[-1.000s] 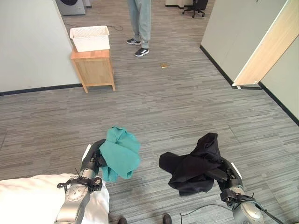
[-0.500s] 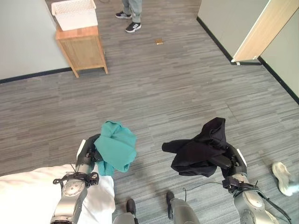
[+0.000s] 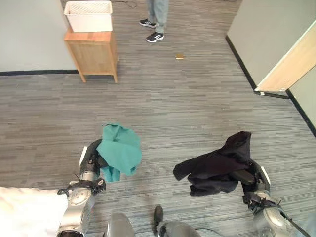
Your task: Pick up bed clothes into laundry basket.
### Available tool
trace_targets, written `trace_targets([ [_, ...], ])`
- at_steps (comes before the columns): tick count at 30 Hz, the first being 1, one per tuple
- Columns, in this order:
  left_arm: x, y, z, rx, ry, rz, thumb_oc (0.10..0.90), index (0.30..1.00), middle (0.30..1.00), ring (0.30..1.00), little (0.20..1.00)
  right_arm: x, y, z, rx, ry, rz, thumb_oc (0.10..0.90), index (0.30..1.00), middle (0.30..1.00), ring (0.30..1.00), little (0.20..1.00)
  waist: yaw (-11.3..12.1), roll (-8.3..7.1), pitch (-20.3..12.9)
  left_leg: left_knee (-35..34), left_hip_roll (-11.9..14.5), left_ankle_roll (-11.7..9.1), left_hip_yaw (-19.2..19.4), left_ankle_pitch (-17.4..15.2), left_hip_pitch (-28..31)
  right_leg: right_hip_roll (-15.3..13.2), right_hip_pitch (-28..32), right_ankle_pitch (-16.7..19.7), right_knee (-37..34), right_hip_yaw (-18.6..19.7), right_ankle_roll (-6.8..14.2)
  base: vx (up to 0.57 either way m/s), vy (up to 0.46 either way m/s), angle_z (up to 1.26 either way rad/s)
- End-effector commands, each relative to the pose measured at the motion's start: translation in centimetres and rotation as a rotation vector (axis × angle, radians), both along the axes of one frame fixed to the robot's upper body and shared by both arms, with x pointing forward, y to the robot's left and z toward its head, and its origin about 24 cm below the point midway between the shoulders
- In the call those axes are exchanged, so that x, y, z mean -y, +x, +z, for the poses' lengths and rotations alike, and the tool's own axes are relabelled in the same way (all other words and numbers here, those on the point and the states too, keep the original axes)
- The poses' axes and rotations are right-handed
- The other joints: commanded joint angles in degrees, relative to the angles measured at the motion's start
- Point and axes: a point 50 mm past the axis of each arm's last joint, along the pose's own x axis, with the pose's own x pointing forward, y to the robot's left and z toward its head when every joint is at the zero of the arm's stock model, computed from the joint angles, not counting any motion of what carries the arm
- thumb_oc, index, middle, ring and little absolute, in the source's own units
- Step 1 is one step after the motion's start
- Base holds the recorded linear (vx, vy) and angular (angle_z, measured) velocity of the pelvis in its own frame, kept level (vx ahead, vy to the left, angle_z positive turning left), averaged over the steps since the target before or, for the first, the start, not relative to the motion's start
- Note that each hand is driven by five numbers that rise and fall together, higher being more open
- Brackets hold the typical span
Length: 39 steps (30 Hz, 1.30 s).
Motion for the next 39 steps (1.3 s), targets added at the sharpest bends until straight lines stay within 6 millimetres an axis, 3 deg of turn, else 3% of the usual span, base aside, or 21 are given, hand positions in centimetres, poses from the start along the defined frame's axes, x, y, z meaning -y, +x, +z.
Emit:
trace_targets([
  [1,2.4,2.3,5.0,0.257,-0.025,-0.165,0.400,0.300,0.300,0.300,0.300,1.2,0.9,5.9,0.282,-0.092,0.007,0.400,0.300,0.300,0.300,0.300,0.45,1.89,-2.10,-9.59,-3.09,1.15,4.24,3.51,2.28,-3.62,0.73,-5.45,0.36,3.79,6.70,0.34,-0.089,-0.33],
  [2,2.9,2.3,4.8,0.253,-0.038,-0.184,0.400,0.300,0.300,0.300,0.300,1.3,0.8,5.8,0.277,-0.090,0.001,0.400,0.300,0.300,0.300,0.300,0.53,2.09,-2.48,-15.04,-3.75,1.40,5.57,2.72,2.36,-3.66,1.34,-6.65,0.67,3.87,6.83,0.34,-0.088,-0.32],
  [3,2.9,2.3,4.8,0.253,-0.038,-0.184,0.400,0.300,0.300,0.300,0.300,1.3,0.8,5.8,0.277,-0.090,0.001,0.400,0.300,0.300,0.300,0.300,0.56,2.05,-2.45,-15.12,-3.78,1.41,5.61,2.75,2.44,-3.70,1.37,-6.66,0.68,3.90,6.84,0.39,-0.035,-0.14],
  [4,3.6,2.6,4.8,0.259,-0.040,-0.206,0.400,0.300,0.300,0.300,0.300,1.2,0.8,5.9,0.287,-0.092,-0.003,0.400,0.300,0.300,0.300,0.300,1.01,3.56,-2.83,-25.83,-3.93,1.43,8.24,3.01,0.83,-2.60,2.88,-8.13,0.72,3.11,7.06,0.41,-0.011,-0.05],
  [7,4.4,3.7,6.3,0.327,-0.002,-0.233,0.400,0.300,0.300,0.300,0.300,0.4,1.7,6.2,0.295,-0.146,0.046,0.400,0.300,0.300,0.300,0.300,3.21,6.23,-3.72,-48.37,-8.31,1.40,12.66,10.64,1.02,-0.72,9.42,-12.38,0.07,3.02,7.39,0.64,-0.027,0.13],
  [11,4.0,4.2,8.1,0.399,0.039,-0.217,0.400,0.300,0.300,0.300,0.300,-0.7,2.9,7.2,0.328,-0.165,0.105,0.400,0.300,0.300,0.300,0.300,4.67,7.15,-5.33,-48.77,-8.89,1.59,14.54,13.16,0.69,-1.45,14.54,-15.66,-0.25,5.19,7.69,0.46,0.016,-0.23],
  [14,4.0,4.1,9.2,0.451,0.042,-0.235,0.400,0.300,0.300,0.300,0.300,-2.1,3.5,7.3,0.345,-0.145,0.169,0.400,0.300,0.300,0.300,0.300,5.17,5.68,-8.42,-47.48,-9.76,4.07,15.44,10.24,3.48,-7.43,17.06,-17.74,3.50,4.46,10.76,0.75,0.171,-0.23],
  [15,4.8,4.4,8.9,0.431,0.022,-0.262,0.400,0.300,0.300,0.300,0.300,-2.8,3.4,6.4,0.309,-0.137,0.193,0.400,0.300,0.300,0.300,0.300,4.28,4.61,-8.61,-46.48,-11.60,5.76,14.83,7.64,6.72,-11.41,12.47,-6.39,18.00,3.92,13.62,0.79,0.215,-0.35],
  [16,4.9,4.6,9.3,0.445,0.027,-0.262,0.400,0.300,0.300,0.300,0.300,-3.3,3.6,6.6,0.326,-0.101,0.206,0.400,0.300,0.300,0.300,0.300,3.73,4.61,-7.87,-46.12,-12.04,6.60,14.54,5.96,8.60,-11.82,9.58,0.60,24.73,5.42,13.38,0.49,0.160,-0.30],
  [17,4.9,4.6,9.4,0.446,0.027,-0.261,0.400,0.300,0.300,0.300,0.300,-3.3,3.7,6.6,0.328,-0.101,0.206,0.400,0.300,0.300,0.300,0.300,3.89,4.84,-7.83,-46.16,-11.70,6.61,14.66,6.16,8.49,-11.51,9.30,0.89,24.78,5.63,13.36,0.40,0.129,-0.22],
  [18,5.0,4.8,9.8,0.464,0.005,-0.264,0.400,0.300,0.300,0.300,0.300,-4.1,3.7,6.2,0.324,-0.063,0.239,0.400,0.300,0.300,0.300,0.300,2.08,6.28,-5.97,-47.53,-10.41,7.41,13.45,4.95,12.98,-8.89,2.83,3.55,33.84,6.36,11.99,0.39,0.088,0.09],
  [21,4.6,4.9,10.1,0.472,0.008,-0.264,0.400,0.300,0.300,0.300,0.300,-4.3,3.9,5.9,0.305,-0.082,0.250,0.400,0.300,0.300,0.300,0.300,1.16,6.70,-4.99,-48.24,-10.00,8.02,12.23,2.65,16.76,-9.69,-2.14,1.66,39.58,6.31,11.52,0.36,0.018,0.31],
  [22,4.8,5.2,10.6,0.480,0.015,-0.290,0.400,0.300,0.300,0.300,0.300,-4.4,3.8,5.5,0.289,-0.064,0.254,0.400,0.300,0.300,0.300,0.300,0.20,7.40,-4.52,-48.73,-9.26,7.86,10.40,1.98,19.16,-8.69,-6.46,-1.25,38.49,7.28,10.82,0.42,-0.044,0.10],
  [25,5.1,5.4,10.6,0.478,0.018,-0.312,0.400,0.300,0.300,0.300,0.300,-4.1,3.6,5.3,0.284,-0.060,0.247,0.400,0.300,0.300,0.300,0.300,-0.97,7.85,-4.35,-48.59,-8.96,7.38,8.75,1.43,20.16,-7.17,-8.45,-4.12,36.45,8.50,10.43,0.35,-0.124,0.41],
  [26,6.0,5.7,11.0,0.492,0.020,-0.362,0.400,0.300,0.300,0.300,0.300,-3.4,3.0,4.9,0.271,-0.044,0.215,0.400,0.300,0.300,0.300,0.300,-2.95,7.67,-4.98,-49.06,-9.10,6.55,6.32,0.13,21.95,-3.85,-9.36,-8.10,27.88,13.32,11.25,0.46,-0.194,0.63],
  [28,7.2,6.3,11.2,0.496,-0.005,-0.405,0.400,0.300,0.300,0.300,0.300,-2.3,2.2,4.6,0.263,-0.033,0.165,0.400,0.300,0.300,0.300,0.300,-4.50,7.36,-6.00,-49.86,-9.96,5.67,4.16,-1.05,23.19,-2.53,-6.33,-7.63,9.11,17.87,13.60,0.51,-0.225,0.73],
  [29,7.1,6.7,12.2,0.543,0.037,-0.382,0.400,0.300,0.300,0.300,0.300,-1.6,2.1,5.2,0.282,-0.072,0.157,0.400,0.300,0.300,0.300,0.300,-4.73,6.57,-6.77,-50.03,-10.20,5.33,3.60,-2.33,23.92,-2.31,-6.09,-6.92,2.67,18.82,14.54,0.35,-0.235,1.09],
  [30,7.8,6.7,11.8,0.522,0.011,-0.394,0.400,0.300,0.300,0.300,0.300,-1.4,2.0,4.7,0.266,-0.053,0.143,0.400,0.300,0.300,0.300,0.300,-4.10,6.55,-7.35,-48.08,-10.20,4.98,1.91,-2.53,23.18,-2.71,-2.56,-6.31,3.55,18.41,13.80,0.33,-0.273,1.44],
  [31,8.5,6.2,10.9,0.488,-0.039,-0.436,0.400,0.300,0.300,0.300,0.300,-1.6,1.7,4.3,0.229,-0.049,0.155,0.400,0.300,0.300,0.300,0.300,-4.33,6.09,-6.99,-49.11,-9.65,4.50,2.71,-2.20,23.84,-2.95,-2.93,-3.11,1.70,17.46,14.73,0.18,-0.166,1.42],
  [39,7.5,4.5,8.4,0.403,-0.104,-0.439,0.400,0.300,0.300,0.300,0.300,-1.6,1.4,4.7,0.256,-0.052,0.171,0.400,0.300,0.300,0.300,0.300,-3.61,6.15,-8.26,-53.25,-8.40,3.75,0.74,0.41,23.52,-1.99,-1.21,-2.19,-2.31,16.89,12.61,0.09,-0.109,0.25],
])
